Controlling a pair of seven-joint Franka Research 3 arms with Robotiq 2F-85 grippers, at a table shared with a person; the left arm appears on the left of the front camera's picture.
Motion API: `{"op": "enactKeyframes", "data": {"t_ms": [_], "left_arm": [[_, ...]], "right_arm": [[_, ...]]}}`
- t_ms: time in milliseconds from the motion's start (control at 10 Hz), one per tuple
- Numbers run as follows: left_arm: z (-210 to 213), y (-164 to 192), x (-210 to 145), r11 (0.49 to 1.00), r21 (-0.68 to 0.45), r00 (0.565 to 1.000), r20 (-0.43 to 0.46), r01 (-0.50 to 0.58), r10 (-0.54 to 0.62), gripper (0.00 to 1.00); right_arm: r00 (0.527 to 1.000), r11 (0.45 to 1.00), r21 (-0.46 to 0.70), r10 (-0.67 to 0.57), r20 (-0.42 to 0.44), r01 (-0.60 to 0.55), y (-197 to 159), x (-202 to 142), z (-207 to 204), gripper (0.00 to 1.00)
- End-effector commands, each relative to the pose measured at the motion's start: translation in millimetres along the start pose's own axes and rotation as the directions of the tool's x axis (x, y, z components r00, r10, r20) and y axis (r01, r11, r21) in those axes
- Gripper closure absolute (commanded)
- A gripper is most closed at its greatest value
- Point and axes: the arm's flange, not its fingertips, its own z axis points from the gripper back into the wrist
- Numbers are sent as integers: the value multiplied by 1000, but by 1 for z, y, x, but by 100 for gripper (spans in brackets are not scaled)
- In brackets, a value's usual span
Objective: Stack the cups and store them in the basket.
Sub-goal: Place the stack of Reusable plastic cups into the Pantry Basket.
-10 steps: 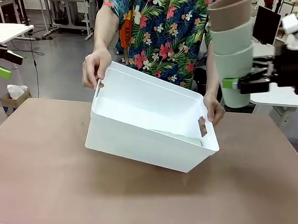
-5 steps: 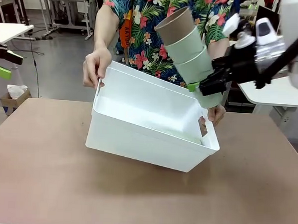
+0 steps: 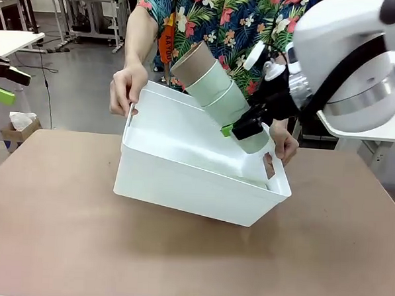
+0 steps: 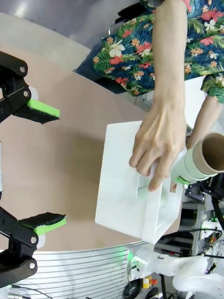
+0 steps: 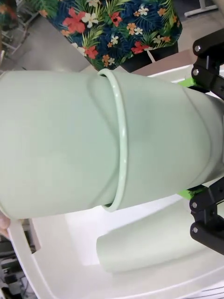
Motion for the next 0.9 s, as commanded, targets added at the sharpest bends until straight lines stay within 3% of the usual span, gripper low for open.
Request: {"op": "enactKeyframes", "data": {"t_ms": [0,800], "left_arm": [[1,-1,2,1000,5,1000,4,9,-9,0],[1,-1,2,1000,5,1000,4,9,-9,0]], "right_arm": [[999,1000,-23,-3,-45,2,-5,12,-15,15],[982,996,-34,72,-177,-79,17,-7,-66,15]]}}
